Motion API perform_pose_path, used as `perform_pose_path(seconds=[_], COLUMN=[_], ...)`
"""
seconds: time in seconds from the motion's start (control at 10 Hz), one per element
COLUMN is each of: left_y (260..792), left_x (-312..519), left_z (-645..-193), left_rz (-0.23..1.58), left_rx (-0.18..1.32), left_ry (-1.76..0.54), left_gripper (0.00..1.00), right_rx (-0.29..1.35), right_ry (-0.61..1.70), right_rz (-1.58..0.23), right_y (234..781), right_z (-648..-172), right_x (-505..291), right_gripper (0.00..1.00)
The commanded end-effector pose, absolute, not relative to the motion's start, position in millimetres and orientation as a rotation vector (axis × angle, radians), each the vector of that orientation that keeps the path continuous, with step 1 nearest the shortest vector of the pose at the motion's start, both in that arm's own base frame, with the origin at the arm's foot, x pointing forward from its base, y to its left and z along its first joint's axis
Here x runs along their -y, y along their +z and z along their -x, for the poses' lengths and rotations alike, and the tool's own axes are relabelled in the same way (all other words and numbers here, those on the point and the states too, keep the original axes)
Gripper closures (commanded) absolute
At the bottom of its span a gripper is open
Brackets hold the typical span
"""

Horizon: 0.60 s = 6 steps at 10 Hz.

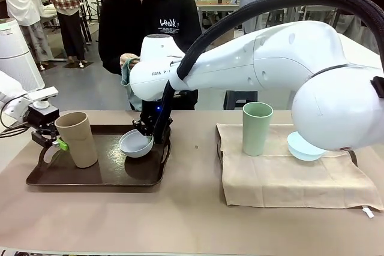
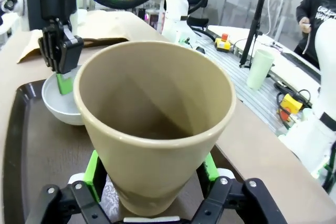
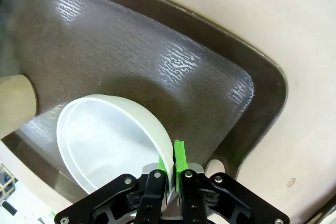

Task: Set up a tray with a mat and arrange the tableware.
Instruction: Pick up the Picnic Bowl and Reusable plastic cup from the Handle tray in front of the human's position and hold them in the air.

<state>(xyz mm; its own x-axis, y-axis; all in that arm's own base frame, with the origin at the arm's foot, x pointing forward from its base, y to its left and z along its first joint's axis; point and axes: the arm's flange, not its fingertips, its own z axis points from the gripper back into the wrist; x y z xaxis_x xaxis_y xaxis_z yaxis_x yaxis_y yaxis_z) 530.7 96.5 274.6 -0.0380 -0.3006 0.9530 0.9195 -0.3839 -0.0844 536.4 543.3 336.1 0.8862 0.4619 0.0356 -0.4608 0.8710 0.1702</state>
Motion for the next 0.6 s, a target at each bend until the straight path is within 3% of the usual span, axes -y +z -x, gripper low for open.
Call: perform_pose_path(seconds=[0.0,0.5], left_y=[295.4,396.3], left_x=[-110.6,-128.1], left_z=[-521.5,-479.7], left_rz=[1.299,1.151], left_rx=[0.817,0.929], left_ry=[-1.574,-1.502], left_gripper=[0.7,0.7], right_rx=[-0.02,0.073], right_ry=[0.493,0.513], right_rz=[-0.2,-0.216], right_y=[330.8,399.2], right_z=[-536.6,-507.2], right_x=[-542.4,-543.0], right_gripper=[1.0,1.0])
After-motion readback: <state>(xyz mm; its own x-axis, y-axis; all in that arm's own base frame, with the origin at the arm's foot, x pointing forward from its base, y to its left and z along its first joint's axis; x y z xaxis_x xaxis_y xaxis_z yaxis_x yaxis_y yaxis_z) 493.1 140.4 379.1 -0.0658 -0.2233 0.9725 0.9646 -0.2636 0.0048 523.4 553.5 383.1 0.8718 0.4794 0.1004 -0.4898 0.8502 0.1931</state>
